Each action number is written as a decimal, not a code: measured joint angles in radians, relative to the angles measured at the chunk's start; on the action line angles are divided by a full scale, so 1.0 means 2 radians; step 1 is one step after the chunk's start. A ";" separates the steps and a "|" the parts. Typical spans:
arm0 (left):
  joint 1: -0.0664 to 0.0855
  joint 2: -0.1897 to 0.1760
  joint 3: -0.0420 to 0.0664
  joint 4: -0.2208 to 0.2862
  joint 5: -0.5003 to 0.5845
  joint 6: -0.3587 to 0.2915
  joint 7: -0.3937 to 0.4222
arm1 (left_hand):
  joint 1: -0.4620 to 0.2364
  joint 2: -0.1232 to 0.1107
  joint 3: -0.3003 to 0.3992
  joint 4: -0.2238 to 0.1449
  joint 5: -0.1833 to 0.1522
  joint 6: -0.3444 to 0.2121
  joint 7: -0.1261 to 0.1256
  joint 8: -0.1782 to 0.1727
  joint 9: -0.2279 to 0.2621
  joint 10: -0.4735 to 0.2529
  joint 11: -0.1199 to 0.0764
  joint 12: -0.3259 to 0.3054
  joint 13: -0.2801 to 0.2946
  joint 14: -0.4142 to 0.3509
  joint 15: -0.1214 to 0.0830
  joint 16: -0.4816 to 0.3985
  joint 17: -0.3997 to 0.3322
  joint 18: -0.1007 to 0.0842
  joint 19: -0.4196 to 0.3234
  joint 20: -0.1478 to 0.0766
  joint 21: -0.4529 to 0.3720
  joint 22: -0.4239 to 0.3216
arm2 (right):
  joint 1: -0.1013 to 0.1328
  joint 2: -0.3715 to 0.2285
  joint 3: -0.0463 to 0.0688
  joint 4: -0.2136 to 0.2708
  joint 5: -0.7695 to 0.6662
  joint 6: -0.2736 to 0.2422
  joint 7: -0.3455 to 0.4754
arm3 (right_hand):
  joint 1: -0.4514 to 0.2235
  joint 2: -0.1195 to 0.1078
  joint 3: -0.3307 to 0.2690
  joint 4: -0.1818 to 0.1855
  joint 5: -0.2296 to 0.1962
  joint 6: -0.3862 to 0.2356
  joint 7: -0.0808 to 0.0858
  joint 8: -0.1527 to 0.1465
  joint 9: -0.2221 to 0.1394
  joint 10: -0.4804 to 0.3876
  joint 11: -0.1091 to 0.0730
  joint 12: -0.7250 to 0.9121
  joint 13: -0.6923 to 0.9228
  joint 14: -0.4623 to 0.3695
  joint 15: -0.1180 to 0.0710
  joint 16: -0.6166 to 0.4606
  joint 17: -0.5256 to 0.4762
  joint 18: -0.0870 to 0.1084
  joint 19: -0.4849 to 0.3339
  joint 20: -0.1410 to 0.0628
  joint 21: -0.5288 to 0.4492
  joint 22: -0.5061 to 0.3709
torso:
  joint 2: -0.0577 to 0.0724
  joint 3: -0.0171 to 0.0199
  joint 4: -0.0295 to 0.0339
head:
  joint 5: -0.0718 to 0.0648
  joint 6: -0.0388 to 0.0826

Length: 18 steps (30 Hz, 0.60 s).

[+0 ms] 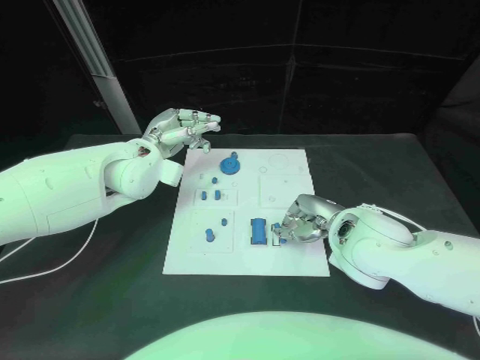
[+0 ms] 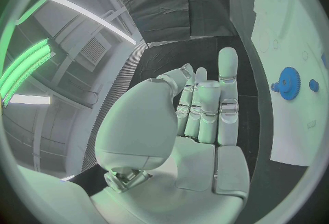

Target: Assemble the parts on the task board

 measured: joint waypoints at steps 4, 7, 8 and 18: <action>0.000 0.000 0.000 0.000 -0.001 0.001 -0.001 | 0.000 0.000 0.000 0.000 0.000 0.000 0.000 0.000 0.000 0.000 0.000 0.000 0.000 0.000 0.000 0.000 0.000 0.000 0.000 0.000 0.000 0.000 | 0.000 0.003 0.000 -0.001 0.000 0.003 0.000 | 0.000 0.000 0.000 0.000 0.000 0.000 0.000 0.000 0.000 0.000 0.000 0.000 0.000 0.000 0.000 0.000 0.000 0.000 0.000 0.000 0.000 0.000 | 0.000 0.0003 0.0000 | 0.000 0.000; 0.000 0.000 0.000 0.000 -0.002 0.002 -0.001 | 0.000 0.000 0.001 -0.001 0.000 -0.002 0.002 0.000 0.000 -0.002 0.002 0.000 0.000 0.000 0.000 0.000 -0.001 0.000 0.000 0.000 0.000 0.000 | 0.000 0.005 0.000 -0.002 0.000 0.005 0.000 | 0.000 0.000 0.000 0.000 0.000 0.001 -0.001 0.000 0.000 0.000 0.000 0.000 0.000 0.000 0.000 0.000 0.000 0.000 0.000 0.000 0.002 0.001 | 0.000 0.0003 0.0000 | 0.000 0.000; 0.000 0.000 0.000 0.000 -0.002 0.002 -0.001 | 0.000 0.000 0.001 -0.001 0.000 -0.002 0.002 0.000 0.000 -0.002 0.002 0.000 0.000 0.000 0.000 0.000 -0.001 0.000 0.000 0.000 0.000 0.000 | 0.000 0.005 0.000 -0.003 0.000 0.006 -0.001 | 0.000 0.000 0.000 0.000 0.000 0.002 -0.002 0.000 0.001 0.000 0.000 0.000 0.000 0.000 0.000 0.000 0.000 0.000 0.000 0.000 0.002 0.001 | 0.000 0.0003 0.0000 | 0.000 -0.001; 0.000 0.000 0.000 0.001 -0.003 0.003 -0.002 | 0.000 0.000 0.001 -0.001 0.000 -0.002 0.002 0.000 0.000 -0.002 0.002 0.000 0.000 0.000 0.000 0.000 -0.001 0.000 0.000 0.000 0.000 0.000 | 0.000 0.009 0.000 -0.007 -0.002 0.013 -0.005 | -0.019 0.002 -0.008 0.010 -0.006 0.007 -0.004 0.001 0.006 0.002 -0.002 -0.003 -0.001 -0.002 -0.002 0.000 0.000 0.000 0.002 -0.002 0.002 0.001 | 0.000 0.0003 -0.0002 | 0.000 0.000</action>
